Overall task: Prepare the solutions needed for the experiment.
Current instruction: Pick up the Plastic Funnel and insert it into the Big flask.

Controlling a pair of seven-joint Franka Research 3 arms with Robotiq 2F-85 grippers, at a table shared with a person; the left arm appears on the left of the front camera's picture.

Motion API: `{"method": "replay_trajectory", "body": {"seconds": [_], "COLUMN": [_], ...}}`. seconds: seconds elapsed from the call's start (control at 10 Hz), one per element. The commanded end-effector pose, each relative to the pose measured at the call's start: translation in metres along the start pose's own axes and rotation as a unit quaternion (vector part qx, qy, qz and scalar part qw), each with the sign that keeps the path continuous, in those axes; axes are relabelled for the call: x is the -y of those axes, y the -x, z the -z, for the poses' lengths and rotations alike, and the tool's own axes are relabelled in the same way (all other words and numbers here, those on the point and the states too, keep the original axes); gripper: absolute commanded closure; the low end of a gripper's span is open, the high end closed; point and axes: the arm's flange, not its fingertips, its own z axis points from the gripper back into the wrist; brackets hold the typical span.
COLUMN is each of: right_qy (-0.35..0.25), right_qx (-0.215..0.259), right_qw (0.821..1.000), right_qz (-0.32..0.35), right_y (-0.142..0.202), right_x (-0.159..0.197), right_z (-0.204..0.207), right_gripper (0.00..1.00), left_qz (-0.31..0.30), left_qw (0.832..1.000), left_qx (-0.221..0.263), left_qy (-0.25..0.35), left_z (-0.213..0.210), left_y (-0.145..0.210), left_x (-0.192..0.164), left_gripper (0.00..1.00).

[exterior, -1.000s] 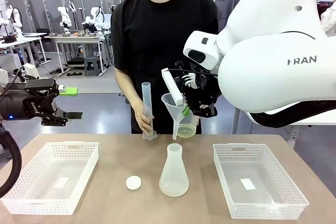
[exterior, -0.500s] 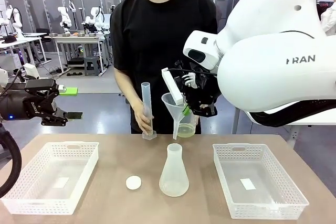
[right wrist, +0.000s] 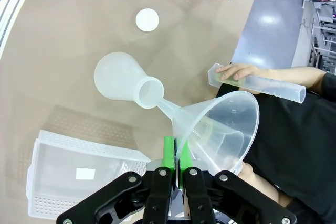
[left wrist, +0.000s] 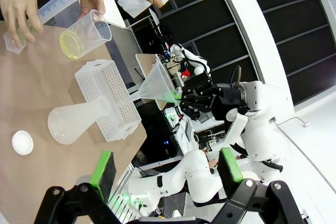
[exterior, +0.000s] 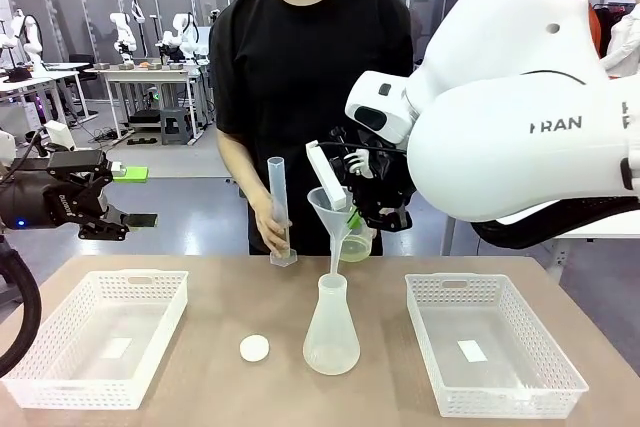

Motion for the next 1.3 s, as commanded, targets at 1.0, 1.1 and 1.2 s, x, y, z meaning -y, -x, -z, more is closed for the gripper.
{"method": "replay_trajectory", "body": {"seconds": [1.0, 1.1, 1.2], "right_qy": [0.002, -0.006, -0.003], "right_qx": [0.015, 0.013, 0.014], "right_qw": [1.000, 1.000, 1.000], "right_qz": [-0.006, -0.004, -0.005], "right_y": [0.014, 0.016, 0.017], "right_x": [-0.019, -0.022, -0.023], "right_z": [0.059, 0.063, 0.066], "right_gripper": [0.96, 0.96, 0.96], "left_qz": [0.000, 0.000, 0.000], "left_qw": [1.000, 1.000, 1.000], "left_qx": [0.000, 0.000, 0.000], "left_qy": [0.003, 0.003, 0.003], "left_z": [0.003, 0.003, 0.003], "left_y": [0.000, 0.000, 0.000], "left_x": [0.001, 0.001, 0.001], "left_gripper": [0.00, 0.00, 0.00]}}
